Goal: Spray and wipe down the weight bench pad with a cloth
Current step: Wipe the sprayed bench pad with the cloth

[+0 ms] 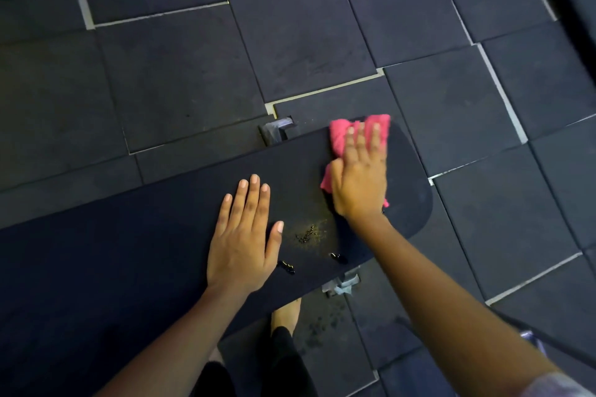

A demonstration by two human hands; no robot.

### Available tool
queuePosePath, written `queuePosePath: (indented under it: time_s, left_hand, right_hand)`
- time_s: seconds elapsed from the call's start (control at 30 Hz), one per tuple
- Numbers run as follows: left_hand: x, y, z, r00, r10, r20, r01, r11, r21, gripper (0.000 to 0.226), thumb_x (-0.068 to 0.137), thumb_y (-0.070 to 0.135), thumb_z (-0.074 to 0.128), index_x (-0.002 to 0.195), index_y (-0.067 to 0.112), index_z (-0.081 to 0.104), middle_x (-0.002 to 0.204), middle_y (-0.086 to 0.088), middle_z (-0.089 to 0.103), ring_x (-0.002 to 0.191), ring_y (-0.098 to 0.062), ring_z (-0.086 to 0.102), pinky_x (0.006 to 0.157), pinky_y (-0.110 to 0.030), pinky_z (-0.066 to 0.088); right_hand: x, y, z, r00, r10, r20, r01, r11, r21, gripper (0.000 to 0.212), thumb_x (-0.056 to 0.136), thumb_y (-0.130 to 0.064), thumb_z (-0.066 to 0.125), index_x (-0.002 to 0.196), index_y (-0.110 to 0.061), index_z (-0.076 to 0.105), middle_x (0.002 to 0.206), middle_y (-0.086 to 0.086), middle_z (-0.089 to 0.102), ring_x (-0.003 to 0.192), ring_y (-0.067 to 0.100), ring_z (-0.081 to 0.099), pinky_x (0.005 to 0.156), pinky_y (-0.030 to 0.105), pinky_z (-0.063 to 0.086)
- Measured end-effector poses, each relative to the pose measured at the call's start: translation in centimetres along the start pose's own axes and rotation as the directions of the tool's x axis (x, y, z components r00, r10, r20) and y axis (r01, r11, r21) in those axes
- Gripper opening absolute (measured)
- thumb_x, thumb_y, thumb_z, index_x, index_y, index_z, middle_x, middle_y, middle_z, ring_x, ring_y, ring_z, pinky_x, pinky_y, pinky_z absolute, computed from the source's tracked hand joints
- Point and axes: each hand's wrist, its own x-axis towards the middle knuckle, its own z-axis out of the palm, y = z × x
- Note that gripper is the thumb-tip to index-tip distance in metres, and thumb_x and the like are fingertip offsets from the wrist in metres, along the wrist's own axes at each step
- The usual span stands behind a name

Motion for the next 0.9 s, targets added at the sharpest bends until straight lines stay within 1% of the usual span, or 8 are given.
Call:
queuePosePath:
  time_s: [0.1, 0.27, 0.33, 0.5, 0.57, 0.67, 0.73, 0.9]
  left_hand:
    - [0.0, 0.0, 0.0, 1.0, -0.004, 0.004, 0.004, 1.0, 0.003, 0.062, 0.099, 0.041, 0.025, 0.15, 0.006, 0.023, 0.16, -0.01, 0.017, 0.149, -0.023, 0.01, 0.12, -0.045, 0.015]
    - [0.2, 0.0, 0.0, 1.0, -0.001, -0.001, 0.001, 1.0, 0.006, 0.061, 0.1, 0.042, 0.024, 0.15, 0.007, 0.022, 0.16, -0.01, 0.015, 0.149, -0.022, 0.009, 0.121, -0.043, 0.012]
    - [0.2, 0.0, 0.0, 1.0, 0.001, 0.001, -0.001, 1.0, 0.007, 0.062, 0.1, 0.042, 0.024, 0.15, 0.007, 0.022, 0.16, -0.01, 0.015, 0.149, -0.022, 0.009, 0.121, -0.043, 0.012]
    - [0.1, 0.0, 0.0, 1.0, 0.0, 0.012, -0.001, 1.0, 0.012, 0.062, 0.099, 0.041, 0.023, 0.15, 0.007, 0.022, 0.16, -0.01, 0.015, 0.149, -0.022, 0.009, 0.12, -0.044, 0.013]
    - [0.1, 0.0, 0.0, 1.0, 0.005, 0.006, -0.005, 1.0, 0.011, 0.061, 0.099, 0.041, 0.022, 0.15, 0.007, 0.022, 0.16, -0.011, 0.016, 0.149, -0.022, 0.01, 0.12, -0.044, 0.014]
    - [0.2, 0.1, 0.1, 1.0, 0.005, -0.001, -0.005, 1.0, 0.011, 0.061, 0.1, 0.041, 0.022, 0.15, 0.007, 0.022, 0.16, -0.011, 0.016, 0.149, -0.023, 0.01, 0.12, -0.045, 0.014]
    - [0.2, 0.1, 0.1, 1.0, 0.009, 0.0, -0.009, 1.0, 0.015, 0.062, 0.1, 0.041, 0.022, 0.15, 0.006, 0.022, 0.16, -0.011, 0.016, 0.149, -0.023, 0.009, 0.12, -0.045, 0.015]
    - [0.0, -0.1, 0.1, 1.0, 0.005, -0.002, -0.005, 1.0, 0.02, 0.062, 0.099, 0.042, 0.02, 0.15, 0.006, 0.022, 0.16, -0.011, 0.015, 0.149, -0.023, 0.01, 0.12, -0.045, 0.013]
  right_hand:
    - [0.1, 2.6, -0.7, 0.964, -0.26, 0.049, 0.263, 0.963, -0.061, 0.062, 0.089, -0.03, 0.034, 0.142, 0.0, 0.043, 0.149, 0.021, 0.041, 0.143, 0.042, 0.027, 0.118, 0.052, 0.019]
    - [1.4, 3.2, -0.9, 0.997, 0.07, -0.04, -0.071, 0.997, -0.028, 0.063, 0.09, -0.029, 0.028, 0.145, 0.0, 0.038, 0.153, 0.019, 0.035, 0.145, 0.042, 0.02, 0.12, 0.051, 0.014]
    - [0.6, 0.8, -0.2, 0.992, 0.115, -0.045, -0.114, 0.993, 0.016, 0.062, 0.091, -0.026, 0.03, 0.144, 0.004, 0.036, 0.153, 0.022, 0.034, 0.146, 0.044, 0.016, 0.12, 0.053, 0.014]
    - [-1.6, 2.9, -1.0, 0.931, -0.347, 0.113, 0.354, 0.934, -0.048, 0.064, 0.09, -0.033, 0.035, 0.144, 0.001, 0.039, 0.152, 0.021, 0.036, 0.145, 0.041, 0.021, 0.12, 0.052, 0.016]
    - [-0.8, 5.1, -1.5, 0.971, -0.229, 0.069, 0.234, 0.968, -0.089, 0.065, 0.086, -0.032, 0.034, 0.144, -0.002, 0.04, 0.152, 0.019, 0.038, 0.145, 0.04, 0.024, 0.12, 0.05, 0.014]
    - [-0.4, 6.1, -1.8, 0.982, 0.182, -0.059, -0.181, 0.983, 0.018, 0.066, 0.087, -0.03, 0.027, 0.144, 0.002, 0.039, 0.153, 0.021, 0.034, 0.146, 0.041, 0.018, 0.12, 0.052, 0.013]
    - [-2.0, 3.9, -1.4, 0.968, 0.235, -0.086, -0.23, 0.971, 0.069, 0.066, 0.088, -0.028, 0.025, 0.144, 0.005, 0.037, 0.153, 0.023, 0.033, 0.146, 0.043, 0.015, 0.12, 0.054, 0.013]
    - [-7.4, 4.4, -1.0, 0.983, -0.182, -0.025, 0.182, 0.983, -0.003, 0.06, 0.086, -0.022, 0.038, 0.14, 0.004, 0.044, 0.149, 0.023, 0.039, 0.143, 0.041, 0.026, 0.12, 0.047, 0.012]
